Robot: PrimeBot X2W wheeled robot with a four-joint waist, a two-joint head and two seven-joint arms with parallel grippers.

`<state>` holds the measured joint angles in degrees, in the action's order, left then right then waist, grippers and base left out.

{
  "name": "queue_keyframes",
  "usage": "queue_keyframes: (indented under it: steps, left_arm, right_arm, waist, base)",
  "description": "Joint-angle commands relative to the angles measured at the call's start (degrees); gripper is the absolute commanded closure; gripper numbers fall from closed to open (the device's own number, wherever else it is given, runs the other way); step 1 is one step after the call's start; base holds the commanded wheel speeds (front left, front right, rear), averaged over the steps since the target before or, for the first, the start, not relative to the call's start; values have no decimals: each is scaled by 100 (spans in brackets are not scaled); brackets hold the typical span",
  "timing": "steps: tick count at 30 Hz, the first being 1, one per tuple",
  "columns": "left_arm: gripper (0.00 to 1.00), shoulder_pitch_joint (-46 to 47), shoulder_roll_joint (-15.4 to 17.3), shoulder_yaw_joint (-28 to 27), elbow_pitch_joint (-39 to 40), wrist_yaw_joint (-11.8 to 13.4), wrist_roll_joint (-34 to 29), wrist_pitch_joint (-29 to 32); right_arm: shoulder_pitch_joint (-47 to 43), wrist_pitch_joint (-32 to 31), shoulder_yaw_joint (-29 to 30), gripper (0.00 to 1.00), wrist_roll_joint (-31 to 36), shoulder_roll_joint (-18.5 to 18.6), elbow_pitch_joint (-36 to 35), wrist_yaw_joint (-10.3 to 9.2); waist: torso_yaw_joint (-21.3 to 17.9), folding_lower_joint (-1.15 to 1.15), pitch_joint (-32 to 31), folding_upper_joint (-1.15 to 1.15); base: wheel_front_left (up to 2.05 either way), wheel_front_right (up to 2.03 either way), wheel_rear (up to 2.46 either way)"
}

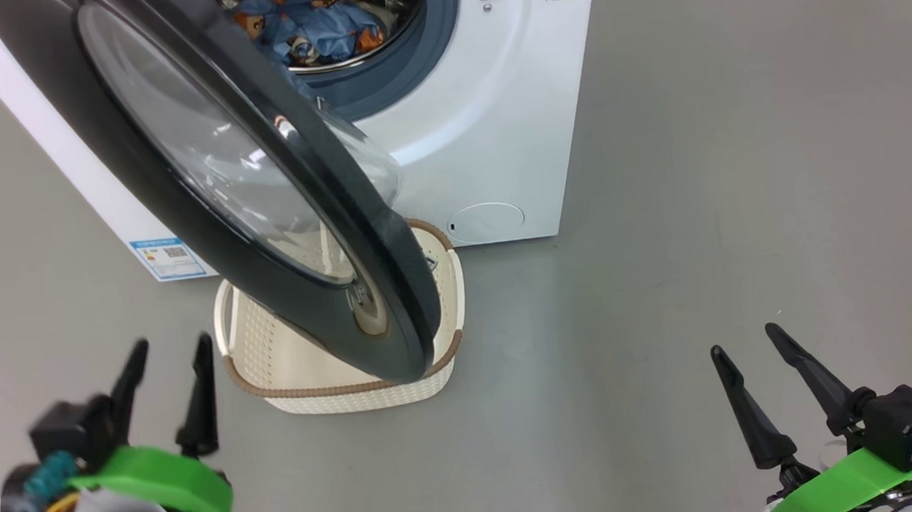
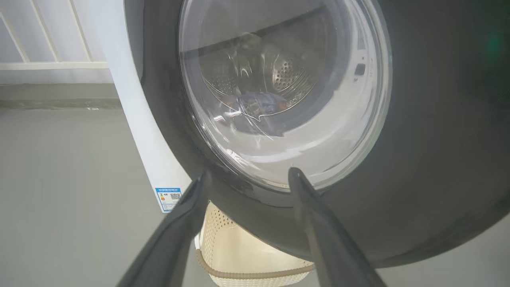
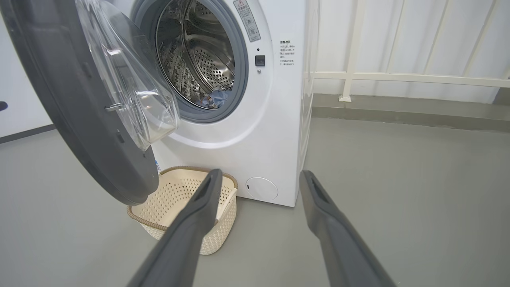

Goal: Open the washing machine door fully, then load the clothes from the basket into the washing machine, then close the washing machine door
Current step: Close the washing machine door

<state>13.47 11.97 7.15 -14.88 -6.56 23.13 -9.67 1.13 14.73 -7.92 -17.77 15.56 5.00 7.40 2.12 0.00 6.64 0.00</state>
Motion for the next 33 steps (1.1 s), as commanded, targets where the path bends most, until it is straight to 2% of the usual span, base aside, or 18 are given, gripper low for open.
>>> queue_keyframes:
  steps: [1, 7, 12, 21, 33]
  left_arm:
    - [0, 30, 168, -113, -39, 11, -127, -171]
    - [0, -132, 10, 88, -408, 118, -575, -502]
    - [0, -417, -327, -105, -124, 235, -835, -529]
    - [0, -1328, -770, -759, 564, 106, -1210, -531]
    - [0, -1623, -900, -1054, 697, -23, -1274, -532]
  right_arm:
    - [-12, 27, -51, 0, 52, 100, -157, 9]
    - [-82, 27, 46, 0, 82, 91, -163, 9]
    - [-124, 27, 91, 0, 98, 75, -157, 9]
    - [-222, 27, 99, 0, 138, -37, -130, 9]
    - [-375, 27, 224, 0, 374, -153, -46, 9]
  waist:
    - [19, 0, 5, 0]
    - [102, 0, -20, 0]
    - [124, 0, -36, 0]
    - [60, 0, -199, 0]
    - [75, 0, -420, 0]
  base:
    - [0, 0, 0]
    - [0, 0, 0]
    - [0, 0, 0]
    - [0, 0, 0]
    - [0, 0, 0]
